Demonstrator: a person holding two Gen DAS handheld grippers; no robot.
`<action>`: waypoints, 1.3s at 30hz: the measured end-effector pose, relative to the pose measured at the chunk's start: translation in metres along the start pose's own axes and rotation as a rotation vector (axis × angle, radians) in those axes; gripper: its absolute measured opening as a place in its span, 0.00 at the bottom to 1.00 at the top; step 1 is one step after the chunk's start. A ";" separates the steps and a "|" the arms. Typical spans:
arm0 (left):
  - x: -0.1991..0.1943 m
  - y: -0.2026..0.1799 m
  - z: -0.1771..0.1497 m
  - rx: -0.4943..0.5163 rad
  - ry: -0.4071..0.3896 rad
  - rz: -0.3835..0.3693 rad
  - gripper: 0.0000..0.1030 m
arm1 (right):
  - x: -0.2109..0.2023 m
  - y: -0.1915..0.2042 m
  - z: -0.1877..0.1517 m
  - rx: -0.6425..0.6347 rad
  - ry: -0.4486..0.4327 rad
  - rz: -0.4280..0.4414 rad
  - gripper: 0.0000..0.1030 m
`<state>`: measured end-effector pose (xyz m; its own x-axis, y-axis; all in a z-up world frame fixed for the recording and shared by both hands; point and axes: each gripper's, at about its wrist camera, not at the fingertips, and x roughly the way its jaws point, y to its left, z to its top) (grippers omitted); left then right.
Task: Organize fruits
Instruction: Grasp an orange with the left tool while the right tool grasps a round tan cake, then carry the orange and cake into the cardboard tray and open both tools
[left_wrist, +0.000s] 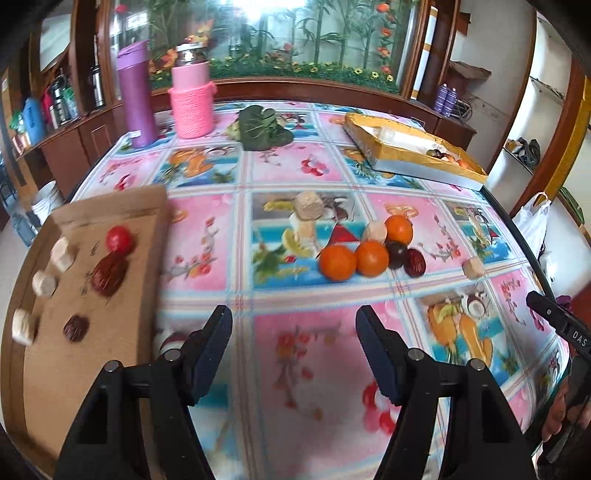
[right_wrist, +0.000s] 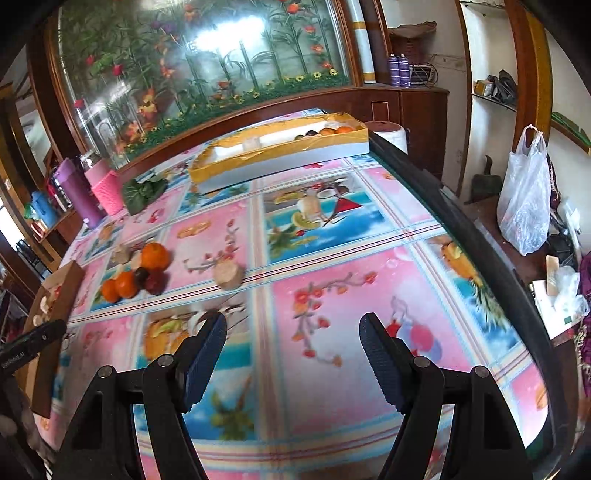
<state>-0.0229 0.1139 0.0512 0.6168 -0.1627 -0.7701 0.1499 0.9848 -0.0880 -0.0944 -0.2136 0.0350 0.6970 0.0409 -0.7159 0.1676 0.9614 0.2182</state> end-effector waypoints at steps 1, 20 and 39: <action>0.007 -0.001 0.005 0.003 0.007 -0.002 0.67 | 0.006 -0.002 0.005 -0.002 0.017 -0.002 0.76; 0.068 -0.022 0.031 0.126 0.055 -0.077 0.43 | 0.082 0.066 0.031 -0.251 0.150 0.044 0.50; -0.010 0.029 0.000 -0.054 -0.023 -0.128 0.27 | 0.017 0.077 0.019 -0.268 0.026 0.136 0.24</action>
<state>-0.0249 0.1436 0.0564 0.6128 -0.2882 -0.7358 0.1870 0.9576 -0.2193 -0.0567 -0.1441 0.0523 0.6821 0.1781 -0.7092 -0.1188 0.9840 0.1329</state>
